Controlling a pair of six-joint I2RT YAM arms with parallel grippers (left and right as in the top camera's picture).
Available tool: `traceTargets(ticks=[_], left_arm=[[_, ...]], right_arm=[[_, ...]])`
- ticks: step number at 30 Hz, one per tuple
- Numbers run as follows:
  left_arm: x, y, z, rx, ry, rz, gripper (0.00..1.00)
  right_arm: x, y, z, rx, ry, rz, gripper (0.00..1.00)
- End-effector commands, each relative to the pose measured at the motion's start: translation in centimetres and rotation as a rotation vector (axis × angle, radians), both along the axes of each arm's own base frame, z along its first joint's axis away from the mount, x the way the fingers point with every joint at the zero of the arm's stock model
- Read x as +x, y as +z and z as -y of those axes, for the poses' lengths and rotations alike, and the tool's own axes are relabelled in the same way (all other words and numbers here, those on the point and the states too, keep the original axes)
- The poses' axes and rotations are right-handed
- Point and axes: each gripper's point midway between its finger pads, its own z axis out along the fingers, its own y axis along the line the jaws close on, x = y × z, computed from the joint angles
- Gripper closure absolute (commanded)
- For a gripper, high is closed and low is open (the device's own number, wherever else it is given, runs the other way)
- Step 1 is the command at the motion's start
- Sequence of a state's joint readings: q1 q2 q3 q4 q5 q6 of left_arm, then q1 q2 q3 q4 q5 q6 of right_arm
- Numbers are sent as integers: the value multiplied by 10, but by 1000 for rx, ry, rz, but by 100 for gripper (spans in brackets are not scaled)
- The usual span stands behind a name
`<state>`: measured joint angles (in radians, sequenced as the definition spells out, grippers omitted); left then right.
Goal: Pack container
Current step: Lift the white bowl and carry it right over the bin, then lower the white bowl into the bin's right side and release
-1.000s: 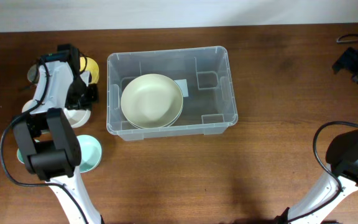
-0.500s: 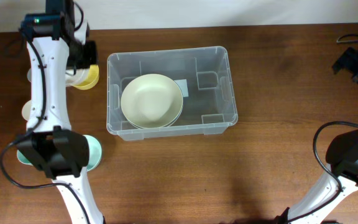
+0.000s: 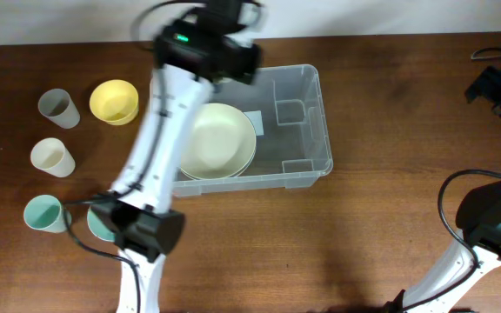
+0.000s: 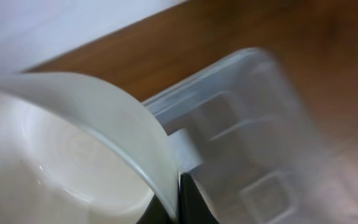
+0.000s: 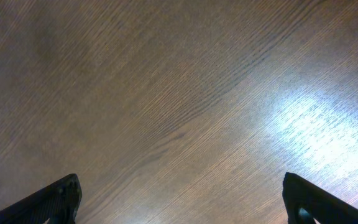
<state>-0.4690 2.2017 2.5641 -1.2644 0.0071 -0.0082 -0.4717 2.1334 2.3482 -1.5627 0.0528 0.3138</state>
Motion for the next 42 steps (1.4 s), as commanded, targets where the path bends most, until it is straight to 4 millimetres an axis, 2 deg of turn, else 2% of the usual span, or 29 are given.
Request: traceTargets(ticks=[1, 3, 6, 10, 16, 29, 36, 42], left_arm=[[-4, 1, 30, 29, -36, 51, 99], [-9, -10, 50, 36, -79, 41, 99], [-7, -34, 65, 68, -122, 20, 99], [0, -74, 70, 103, -125, -40, 99], [6, -112, 77, 136, -154, -84, 99], [-6, -149, 96, 132, -207, -168, 99], [-6, -157, 97, 138, -216, -176, 99], [-6, -176, 97, 153, -217, -205, 99]], right_arm=[[-2, -2, 4, -7, -9, -11, 1], [-2, -2, 4, -7, -9, -11, 1], [-2, -2, 4, -7, -9, -11, 1], [-2, -2, 4, -7, -9, -11, 1], [-2, -2, 4, -7, -9, -11, 1], [-2, -2, 4, -7, -9, -11, 1], [-2, -2, 4, -7, -9, -11, 1], [-2, -2, 4, -7, -9, -11, 1]])
